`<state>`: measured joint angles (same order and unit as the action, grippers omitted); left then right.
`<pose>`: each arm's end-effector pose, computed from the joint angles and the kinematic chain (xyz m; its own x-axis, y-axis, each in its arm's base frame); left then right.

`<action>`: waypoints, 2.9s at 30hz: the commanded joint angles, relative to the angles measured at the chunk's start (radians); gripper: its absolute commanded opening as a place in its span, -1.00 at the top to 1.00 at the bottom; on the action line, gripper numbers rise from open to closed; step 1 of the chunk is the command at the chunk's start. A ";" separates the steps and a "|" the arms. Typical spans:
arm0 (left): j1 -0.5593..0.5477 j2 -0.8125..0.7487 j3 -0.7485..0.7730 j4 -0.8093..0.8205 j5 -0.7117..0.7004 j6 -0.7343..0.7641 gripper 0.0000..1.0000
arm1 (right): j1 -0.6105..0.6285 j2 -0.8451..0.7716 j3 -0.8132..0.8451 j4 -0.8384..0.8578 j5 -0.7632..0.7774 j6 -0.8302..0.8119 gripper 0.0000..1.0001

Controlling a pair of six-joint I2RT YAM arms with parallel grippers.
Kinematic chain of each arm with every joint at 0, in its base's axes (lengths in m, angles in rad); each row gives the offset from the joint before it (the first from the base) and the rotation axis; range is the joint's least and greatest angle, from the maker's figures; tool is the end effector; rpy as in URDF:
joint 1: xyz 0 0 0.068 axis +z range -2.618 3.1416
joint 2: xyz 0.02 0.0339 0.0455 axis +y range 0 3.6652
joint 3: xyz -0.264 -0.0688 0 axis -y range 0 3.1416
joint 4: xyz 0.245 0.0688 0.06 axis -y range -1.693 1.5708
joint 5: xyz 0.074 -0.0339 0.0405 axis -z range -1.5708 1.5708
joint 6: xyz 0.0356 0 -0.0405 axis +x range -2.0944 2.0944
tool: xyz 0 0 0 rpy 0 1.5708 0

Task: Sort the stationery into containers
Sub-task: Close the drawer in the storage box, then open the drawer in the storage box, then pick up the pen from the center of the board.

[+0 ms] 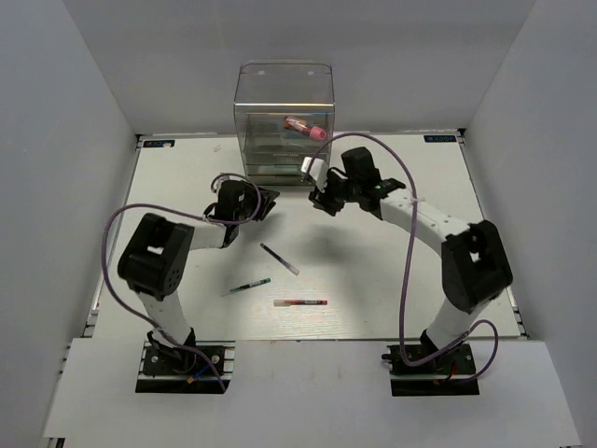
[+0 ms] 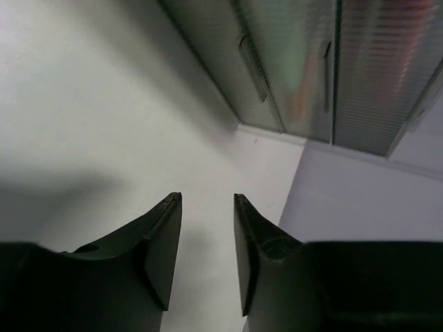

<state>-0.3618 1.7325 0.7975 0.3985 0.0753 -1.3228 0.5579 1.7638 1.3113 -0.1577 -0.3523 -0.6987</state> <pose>0.3267 -0.1265 0.1566 -0.5181 -0.8375 -0.1737 -0.3619 0.3987 -0.8426 0.3373 0.2250 0.2579 0.1017 -0.6482 -0.7547 -0.8768 0.2999 -0.3757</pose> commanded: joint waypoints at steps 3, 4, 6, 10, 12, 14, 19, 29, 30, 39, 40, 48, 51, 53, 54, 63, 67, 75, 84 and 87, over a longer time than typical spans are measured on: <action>0.006 0.174 0.106 0.321 -0.012 -0.101 -0.01 | -0.062 -0.110 -0.193 0.011 -0.060 0.126 0.18; 0.006 0.196 0.118 0.321 -0.023 -0.111 -0.08 | -0.073 -0.121 -0.211 0.014 -0.066 0.131 0.27; 0.006 0.245 0.155 0.321 -0.057 -0.121 -0.11 | -0.082 -0.170 -0.277 0.024 -0.070 0.128 0.37; 0.006 0.312 0.221 0.341 -0.089 -0.121 -0.13 | -0.114 -0.198 -0.313 0.024 -0.070 0.122 0.40; 0.006 0.344 0.230 0.368 -0.101 -0.121 -0.13 | -0.124 -0.202 -0.313 0.026 -0.071 0.119 0.40; 0.006 0.363 0.252 0.404 -0.117 -0.121 -0.13 | -0.131 -0.201 -0.310 0.020 -0.074 0.114 0.40; 0.006 0.389 0.263 0.424 -0.126 -0.130 -0.08 | -0.145 -0.193 -0.307 0.020 -0.089 0.105 0.40; 0.006 0.467 0.318 0.442 -0.146 -0.130 0.33 | -0.159 -0.198 -0.305 0.004 -0.106 0.108 0.40; -0.005 0.467 0.318 0.451 -0.158 -0.130 0.33 | -0.161 -0.201 -0.308 0.003 -0.108 0.105 0.40; -0.005 0.487 0.316 0.482 -0.167 -0.139 0.82 | -0.159 -0.216 -0.319 -0.003 -0.109 0.103 0.40; -0.005 0.487 0.316 0.491 -0.158 -0.139 0.99 | -0.161 -0.219 -0.320 -0.006 -0.109 0.102 0.40; -0.014 0.408 0.145 0.595 -0.100 -0.139 1.00 | -0.153 -0.210 -0.307 -0.043 -0.201 0.059 -0.34; -0.023 0.372 0.068 0.631 -0.082 -0.139 1.00 | -0.153 -0.198 -0.297 -0.059 -0.243 0.050 -0.60; -0.023 0.351 0.022 0.652 -0.071 -0.139 1.00 | -0.151 -0.194 -0.284 -0.098 -0.278 0.033 -0.81; -0.032 0.335 0.010 0.663 -0.060 -0.139 1.00 | -0.150 -0.190 -0.264 -0.120 -0.378 -0.002 -0.81; -0.022 0.322 0.008 0.654 0.050 -0.130 -0.01 | -0.118 -0.149 -0.195 -0.451 -0.594 -0.315 -0.81; -0.022 0.271 -0.001 0.608 0.072 -0.108 -0.26 | -0.089 -0.153 -0.199 -0.488 -0.625 -0.367 -0.81; -0.012 0.112 -0.064 0.424 0.146 0.005 -0.39 | 0.039 -0.167 -0.253 -0.477 -0.591 -0.417 -0.43; -0.012 -0.115 -0.043 -0.111 0.147 0.283 -0.41 | 0.246 -0.152 -0.333 -0.341 -0.420 -0.332 0.08; -0.012 -0.215 -0.064 -0.291 0.094 0.332 -0.49 | 0.303 -0.139 -0.349 -0.293 -0.351 -0.288 0.11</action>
<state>-0.3771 1.6310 0.7456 0.3546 0.2100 -1.0954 0.8185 1.6138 0.9779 -0.5304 -0.7906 -1.0416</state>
